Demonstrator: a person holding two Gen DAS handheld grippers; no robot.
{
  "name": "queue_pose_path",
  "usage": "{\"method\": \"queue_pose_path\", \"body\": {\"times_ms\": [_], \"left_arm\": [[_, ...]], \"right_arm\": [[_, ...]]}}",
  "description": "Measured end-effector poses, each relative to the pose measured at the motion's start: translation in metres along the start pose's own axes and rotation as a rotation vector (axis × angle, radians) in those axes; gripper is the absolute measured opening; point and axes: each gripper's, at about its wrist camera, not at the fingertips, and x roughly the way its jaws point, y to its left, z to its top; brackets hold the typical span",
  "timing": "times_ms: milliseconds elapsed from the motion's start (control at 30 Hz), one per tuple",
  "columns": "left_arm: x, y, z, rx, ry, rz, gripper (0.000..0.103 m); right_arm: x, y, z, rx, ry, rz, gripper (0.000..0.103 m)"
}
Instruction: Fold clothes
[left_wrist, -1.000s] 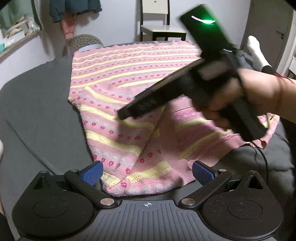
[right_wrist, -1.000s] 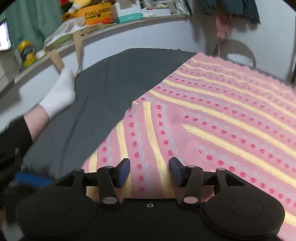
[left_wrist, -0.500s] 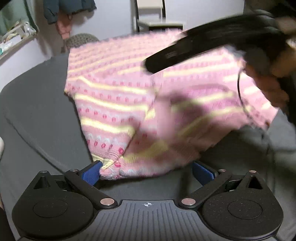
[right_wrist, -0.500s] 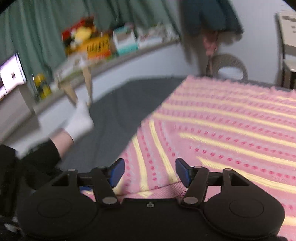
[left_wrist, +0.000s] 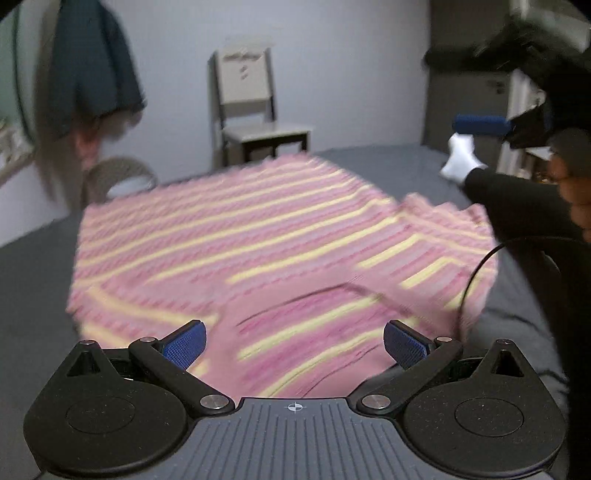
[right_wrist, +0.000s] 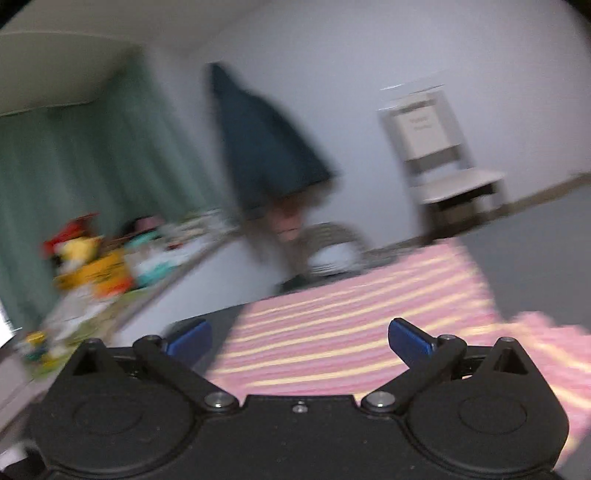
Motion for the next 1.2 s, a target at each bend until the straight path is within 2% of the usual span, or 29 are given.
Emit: {"method": "queue_pose_path", "body": {"times_ms": [233, 333, 400, 467, 533, 567, 767, 800, 1000, 1067, 1100, 1200], "left_arm": [[0.019, -0.051, 0.006, 0.044, -0.095, -0.095, 0.103], [0.033, -0.072, 0.01, 0.068, -0.095, -0.113, 0.103], [0.044, -0.085, 0.015, 0.06, -0.097, -0.121, 0.103], [0.055, -0.095, 0.019, 0.029, -0.1, -0.128, 0.103], [0.065, -0.101, 0.024, -0.012, -0.102, -0.141, 0.103], [0.071, -0.105, 0.026, -0.03, -0.104, -0.147, 0.103], [0.094, -0.118, 0.029, -0.115, -0.107, -0.136, 0.103], [0.096, -0.119, 0.029, -0.134, -0.106, -0.13, 0.103], [0.099, -0.115, 0.019, -0.246, -0.1, -0.117, 0.103], [0.096, -0.115, 0.018, -0.234, -0.104, -0.11, 0.103], [0.094, -0.116, 0.017, -0.225, -0.107, -0.106, 0.103], [0.088, -0.116, 0.016, -0.208, -0.12, -0.099, 0.103]], "right_arm": [[0.014, -0.083, -0.016, 0.067, 0.121, -0.301, 0.101], [0.022, -0.109, -0.021, 0.063, 0.135, -0.401, 0.09], [0.027, -0.128, -0.019, 0.088, 0.134, -0.456, 0.087], [0.028, -0.151, -0.023, 0.16, 0.132, -0.481, 0.082], [0.029, -0.174, -0.028, 0.218, 0.149, -0.507, 0.07], [0.033, -0.182, -0.03, 0.247, 0.153, -0.524, 0.06], [0.037, -0.217, -0.04, 0.392, 0.148, -0.579, 0.05], [0.039, -0.22, -0.042, 0.406, 0.147, -0.58, 0.044], [0.04, -0.229, -0.044, 0.456, 0.116, -0.587, 0.031], [0.04, -0.229, -0.044, 0.45, 0.115, -0.596, 0.025], [0.039, -0.229, -0.045, 0.446, 0.114, -0.6, 0.016], [0.039, -0.23, -0.045, 0.436, 0.112, -0.613, 0.013]]}}
